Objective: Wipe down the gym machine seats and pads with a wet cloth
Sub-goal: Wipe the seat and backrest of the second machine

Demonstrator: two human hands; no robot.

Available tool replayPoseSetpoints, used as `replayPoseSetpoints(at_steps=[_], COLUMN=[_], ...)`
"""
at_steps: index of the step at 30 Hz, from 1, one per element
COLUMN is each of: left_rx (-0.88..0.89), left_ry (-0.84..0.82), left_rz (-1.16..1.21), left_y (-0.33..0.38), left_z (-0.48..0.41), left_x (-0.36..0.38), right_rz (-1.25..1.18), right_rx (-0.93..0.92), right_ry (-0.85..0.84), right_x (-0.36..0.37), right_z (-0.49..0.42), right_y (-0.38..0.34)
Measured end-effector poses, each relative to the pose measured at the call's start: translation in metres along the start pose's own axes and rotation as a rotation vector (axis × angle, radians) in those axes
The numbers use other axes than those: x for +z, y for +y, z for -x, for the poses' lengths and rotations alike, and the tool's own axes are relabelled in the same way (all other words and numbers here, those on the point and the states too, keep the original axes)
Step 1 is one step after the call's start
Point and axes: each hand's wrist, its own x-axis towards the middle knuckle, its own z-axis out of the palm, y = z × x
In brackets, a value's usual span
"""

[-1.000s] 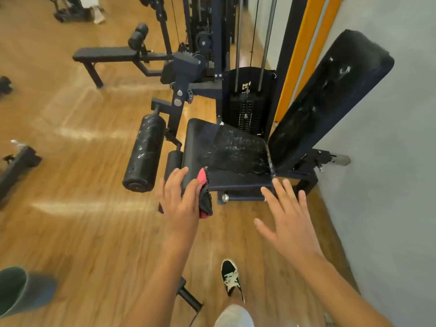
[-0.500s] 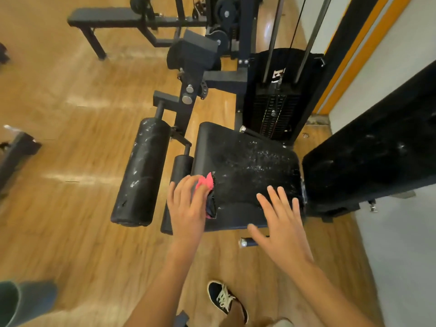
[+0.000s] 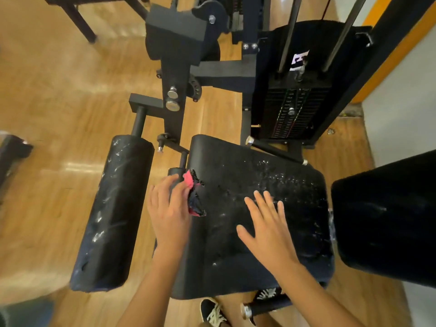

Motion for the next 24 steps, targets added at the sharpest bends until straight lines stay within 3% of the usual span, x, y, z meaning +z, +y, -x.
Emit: replayPoseSetpoints(at_steps=[4,8,12,17,20,24], left_rx=[0.04,0.057,0.043,-0.176,-0.276,-0.303], left_ry=[0.036,-0.041,-0.313,-0.491,-0.537,-0.517], left_rz=[-0.018,0.023,0.142,0.497,0.58,0.582], left_y=[-0.032,-0.061,-0.086,-0.108,-0.109,-0.108], left_z=[-0.027,-0.046,-0.052,-0.04,-0.04,-0.043], left_x=[0.04,0.073,0.1,0.16,0.17,0.183], right_rz=[-0.031,-0.104,-0.137,-0.209,-0.163,-0.143], right_rx=[-0.019,0.01,0.07,0.206,0.242,0.256], right_ry=[-0.023,-0.055,0.002,0.073,0.178,0.189], right_x=[0.021,0.047,0.078,0.123,0.14,0.144], right_z=[-0.061,-0.117,-0.166,-0.196,-0.196,-0.197], right_y=[-0.012,-0.029,-0.046,-0.065,-0.072,-0.07])
